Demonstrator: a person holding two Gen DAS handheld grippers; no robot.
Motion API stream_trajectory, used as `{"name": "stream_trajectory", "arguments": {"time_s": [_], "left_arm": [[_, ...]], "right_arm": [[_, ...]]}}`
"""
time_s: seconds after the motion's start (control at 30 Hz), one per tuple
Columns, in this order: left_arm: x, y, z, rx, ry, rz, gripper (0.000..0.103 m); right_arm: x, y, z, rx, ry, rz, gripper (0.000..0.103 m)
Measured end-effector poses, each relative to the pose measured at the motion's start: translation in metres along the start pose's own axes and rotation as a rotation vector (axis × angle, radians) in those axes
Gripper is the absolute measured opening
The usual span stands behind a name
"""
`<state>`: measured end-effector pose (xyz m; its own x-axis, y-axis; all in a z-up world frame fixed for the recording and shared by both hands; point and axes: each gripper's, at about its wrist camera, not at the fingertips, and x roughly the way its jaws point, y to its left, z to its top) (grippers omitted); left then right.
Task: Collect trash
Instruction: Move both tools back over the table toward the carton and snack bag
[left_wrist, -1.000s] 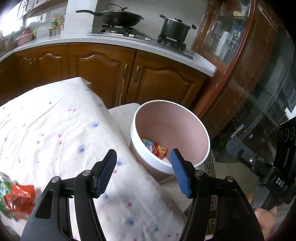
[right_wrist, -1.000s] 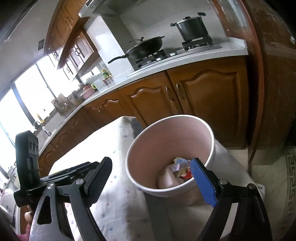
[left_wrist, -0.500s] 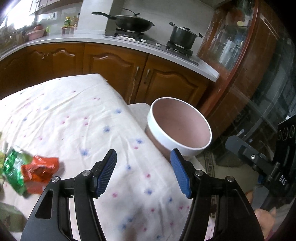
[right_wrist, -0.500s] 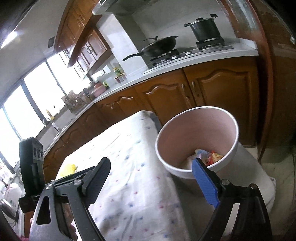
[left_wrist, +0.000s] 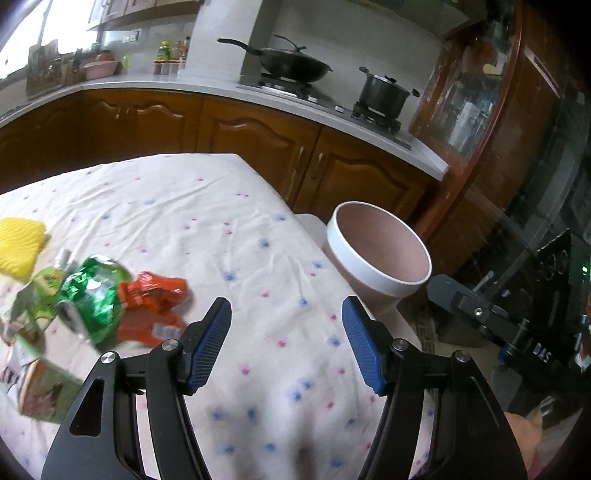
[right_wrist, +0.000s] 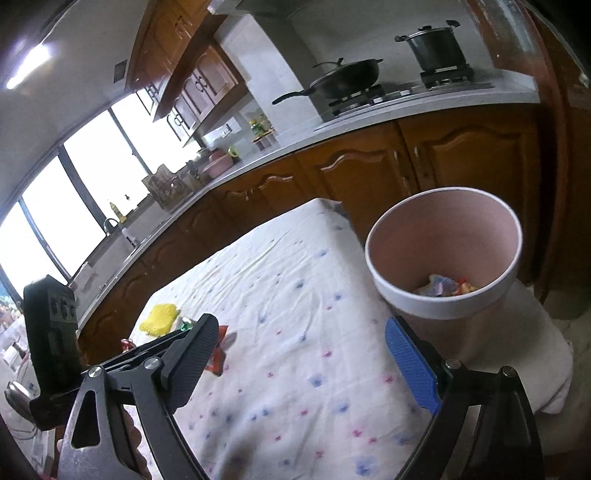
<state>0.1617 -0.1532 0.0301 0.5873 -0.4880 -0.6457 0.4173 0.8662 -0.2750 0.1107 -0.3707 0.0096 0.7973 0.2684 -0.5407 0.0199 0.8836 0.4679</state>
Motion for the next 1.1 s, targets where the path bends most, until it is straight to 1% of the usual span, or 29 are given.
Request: {"name": "stream_trajectory", "arguments": {"time_s": [0.23, 0.5, 0.63, 0.83, 0.93, 1.1], "left_arm": [[-0.026, 0.024, -0.016, -0.030, -0.029, 0.044, 0.064], [-0.059, 0.062, -0.036, -0.073, -0.064, 0.097, 0.065], [-0.076, 0.080, -0.050, -0.102, -0.085, 0.147, 0.065], [-0.089, 0.111, -0.069, -0.163, -0.080, 0.197, 0.065], [-0.095, 0.124, -0.076, -0.193, -0.074, 0.193, 0.065], [-0.105, 0.137, -0.081, -0.199, -0.092, 0.232, 0.065]], "right_arm": [[0.010, 0.018, -0.014, -0.019, 0.032, 0.029, 0.093], [0.026, 0.039, -0.023, -0.047, 0.072, 0.070, 0.093], [0.036, 0.051, -0.027, -0.065, 0.094, 0.088, 0.093], [0.049, 0.071, -0.034, -0.105, 0.120, 0.113, 0.093], [0.056, 0.080, -0.038, -0.117, 0.137, 0.126, 0.093], [0.070, 0.095, -0.044, -0.143, 0.160, 0.140, 0.093]]}}
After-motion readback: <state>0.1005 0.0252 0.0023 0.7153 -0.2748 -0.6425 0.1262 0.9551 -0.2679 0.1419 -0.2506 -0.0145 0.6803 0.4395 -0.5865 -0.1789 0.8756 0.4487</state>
